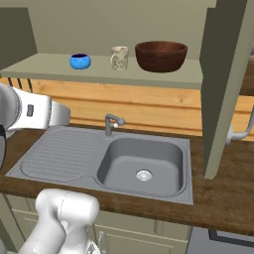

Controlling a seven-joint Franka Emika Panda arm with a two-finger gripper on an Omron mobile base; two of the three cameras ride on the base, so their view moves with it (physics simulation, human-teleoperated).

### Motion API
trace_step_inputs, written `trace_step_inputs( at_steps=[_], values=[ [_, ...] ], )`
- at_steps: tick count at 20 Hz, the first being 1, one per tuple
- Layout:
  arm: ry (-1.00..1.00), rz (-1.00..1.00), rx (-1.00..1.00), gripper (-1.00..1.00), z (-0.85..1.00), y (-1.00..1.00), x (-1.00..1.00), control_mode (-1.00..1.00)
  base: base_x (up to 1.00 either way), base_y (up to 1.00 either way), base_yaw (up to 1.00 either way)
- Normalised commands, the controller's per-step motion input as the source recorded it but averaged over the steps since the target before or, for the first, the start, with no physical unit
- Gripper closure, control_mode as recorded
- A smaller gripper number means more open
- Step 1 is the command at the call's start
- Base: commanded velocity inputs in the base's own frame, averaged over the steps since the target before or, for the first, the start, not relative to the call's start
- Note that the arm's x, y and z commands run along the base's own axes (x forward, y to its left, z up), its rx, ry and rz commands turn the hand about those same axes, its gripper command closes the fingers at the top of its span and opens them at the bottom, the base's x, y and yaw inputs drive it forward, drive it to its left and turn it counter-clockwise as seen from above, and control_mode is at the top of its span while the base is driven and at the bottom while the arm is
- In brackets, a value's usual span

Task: Gather all objects into one cabinet and sort the glasses and bowls to opposite sides.

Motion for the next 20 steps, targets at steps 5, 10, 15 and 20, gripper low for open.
trace_step_inputs(
  at_steps=[5,10,15,20],
  values=[
    [0.0,0.0,0.0,-1.0,0.0,0.0,0.0,1.0,0.0,0.0,-0.05],
    [0.0,0.0,0.0,-1.0,0.0,0.0,0.0,1.0,0.0,0.0,-0.25],
    [0.0,0.0,0.0,-1.0,0.0,0.0,0.0,1.0,0.0,0.0,-0.32],
    [0.0,0.0,0.0,-1.0,0.0,0.0,0.0,1.0,-0.03,0.0,-0.37]
  ],
)
